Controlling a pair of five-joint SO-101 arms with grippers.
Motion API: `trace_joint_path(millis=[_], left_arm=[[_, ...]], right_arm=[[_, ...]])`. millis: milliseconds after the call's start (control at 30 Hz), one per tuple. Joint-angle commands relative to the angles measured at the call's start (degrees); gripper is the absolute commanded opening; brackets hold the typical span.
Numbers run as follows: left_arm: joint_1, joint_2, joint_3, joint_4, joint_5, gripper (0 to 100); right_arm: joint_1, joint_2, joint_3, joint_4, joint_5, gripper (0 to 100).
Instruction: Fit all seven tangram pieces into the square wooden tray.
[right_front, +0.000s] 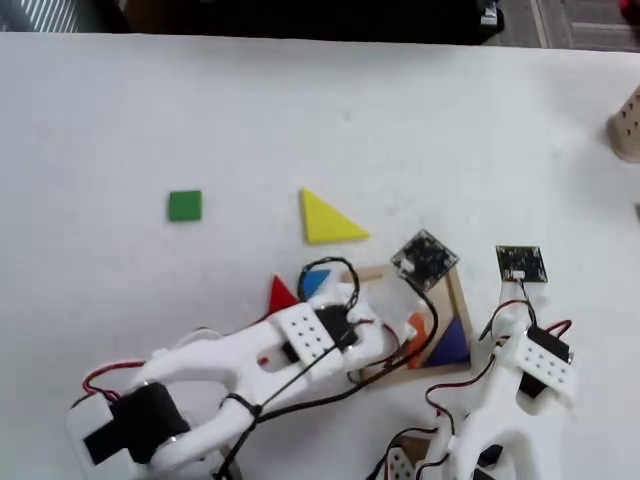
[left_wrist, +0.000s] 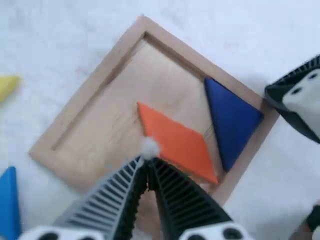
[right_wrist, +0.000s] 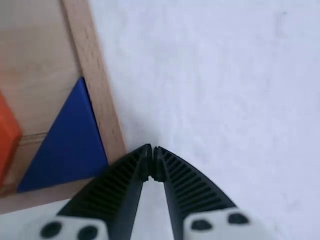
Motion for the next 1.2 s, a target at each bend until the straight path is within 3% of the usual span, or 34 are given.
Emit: trace_joint_path(millis=[0,233,500,1000,1167], left_arm=[[-0.04,-2.95,-0.26,3.87,5.27,2],[2.33,9.63,-6.15,3.34,6.33,2],[2.59,13.85,-11.6,3.08,10.55,2],[3.74,17.63,-13.8,-13.54,10.73,2],[4.0,24.4,-23.21,-7.47,10.73,2]], right_arm=[[-0.66,-1.45,-0.09,-0.66,0.7,1.8],[-0.66,-1.45,-0.09,-0.66,0.79,1.8],[-0.66,-1.45,-0.09,-0.66,0.79,1.8],[-0.66,-1.45,-0.09,-0.66,0.79,1.8],[-0.66,-1.45,-0.09,-0.66,0.7,1.8]])
